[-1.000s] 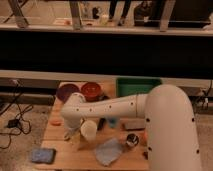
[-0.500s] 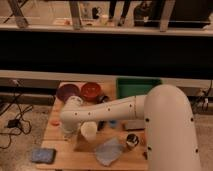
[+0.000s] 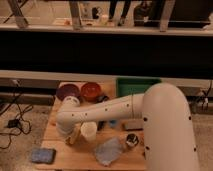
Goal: Place banana in tray
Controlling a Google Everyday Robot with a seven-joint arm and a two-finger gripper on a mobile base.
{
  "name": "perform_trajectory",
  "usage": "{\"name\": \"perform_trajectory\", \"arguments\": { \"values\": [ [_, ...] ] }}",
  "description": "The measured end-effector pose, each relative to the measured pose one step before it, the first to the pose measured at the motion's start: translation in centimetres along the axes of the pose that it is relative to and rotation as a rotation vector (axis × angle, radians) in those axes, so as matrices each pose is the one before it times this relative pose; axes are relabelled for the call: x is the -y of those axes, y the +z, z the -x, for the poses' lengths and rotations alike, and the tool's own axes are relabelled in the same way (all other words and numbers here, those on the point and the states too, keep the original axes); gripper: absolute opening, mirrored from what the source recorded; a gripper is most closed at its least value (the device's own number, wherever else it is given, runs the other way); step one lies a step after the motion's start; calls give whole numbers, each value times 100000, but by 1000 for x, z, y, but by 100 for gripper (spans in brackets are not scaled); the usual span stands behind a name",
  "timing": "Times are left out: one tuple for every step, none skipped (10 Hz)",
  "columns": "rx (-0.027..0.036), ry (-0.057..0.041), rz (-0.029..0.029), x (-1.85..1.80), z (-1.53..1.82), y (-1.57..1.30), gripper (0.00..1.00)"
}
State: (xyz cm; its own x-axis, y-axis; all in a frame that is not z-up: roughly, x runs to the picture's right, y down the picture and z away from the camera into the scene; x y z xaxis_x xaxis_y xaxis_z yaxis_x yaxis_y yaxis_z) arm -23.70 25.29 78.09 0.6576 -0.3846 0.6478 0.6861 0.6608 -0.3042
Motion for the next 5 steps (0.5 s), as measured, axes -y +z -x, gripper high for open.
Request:
{"name": "perform_trajectory", "arguments": {
  "values": [
    [31, -130, 31, 24, 68, 19, 42],
    [-10, 62, -21, -5, -27, -14, 42],
    [-30, 68, -6, -34, -26, -2, 42],
    [-14, -213, -411, 125, 92, -184, 42],
    [139, -223, -250, 131, 93, -60, 42]
  ]
}}
